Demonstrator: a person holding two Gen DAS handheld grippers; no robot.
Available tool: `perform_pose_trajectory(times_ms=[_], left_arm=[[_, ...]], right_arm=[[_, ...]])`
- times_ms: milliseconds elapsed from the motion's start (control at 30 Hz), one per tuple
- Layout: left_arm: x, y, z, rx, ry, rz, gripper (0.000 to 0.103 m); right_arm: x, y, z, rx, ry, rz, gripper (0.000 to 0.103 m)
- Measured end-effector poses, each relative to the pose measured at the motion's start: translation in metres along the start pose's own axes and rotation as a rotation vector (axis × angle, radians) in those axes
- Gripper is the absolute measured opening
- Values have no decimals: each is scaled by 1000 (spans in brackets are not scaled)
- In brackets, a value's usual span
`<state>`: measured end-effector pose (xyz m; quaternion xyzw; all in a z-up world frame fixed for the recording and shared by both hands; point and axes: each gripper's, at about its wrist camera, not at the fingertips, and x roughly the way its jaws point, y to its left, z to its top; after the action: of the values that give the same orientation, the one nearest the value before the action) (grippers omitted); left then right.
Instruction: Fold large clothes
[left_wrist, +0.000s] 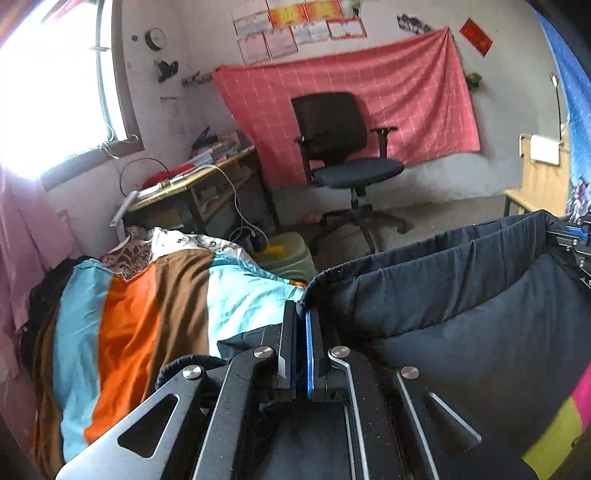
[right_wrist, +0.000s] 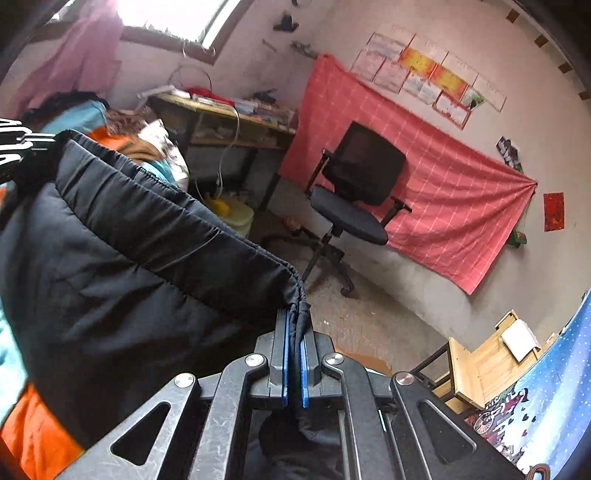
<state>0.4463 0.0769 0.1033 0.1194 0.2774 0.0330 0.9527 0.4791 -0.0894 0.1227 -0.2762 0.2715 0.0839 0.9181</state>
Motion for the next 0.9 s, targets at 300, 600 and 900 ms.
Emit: perform_pose_trajectory(times_ms=[300, 600, 900], left_arm=[[73, 3, -14, -34, 67, 7, 3], [81, 11, -17, -111, 60, -80, 11], [5, 23, -19, -193, -101, -210, 68]], right_arm=[[85, 11, -3, 40, 84, -27, 5], [119, 20, -4, 53, 92, -44, 13], [63, -4, -18, 135, -128, -15, 81]])
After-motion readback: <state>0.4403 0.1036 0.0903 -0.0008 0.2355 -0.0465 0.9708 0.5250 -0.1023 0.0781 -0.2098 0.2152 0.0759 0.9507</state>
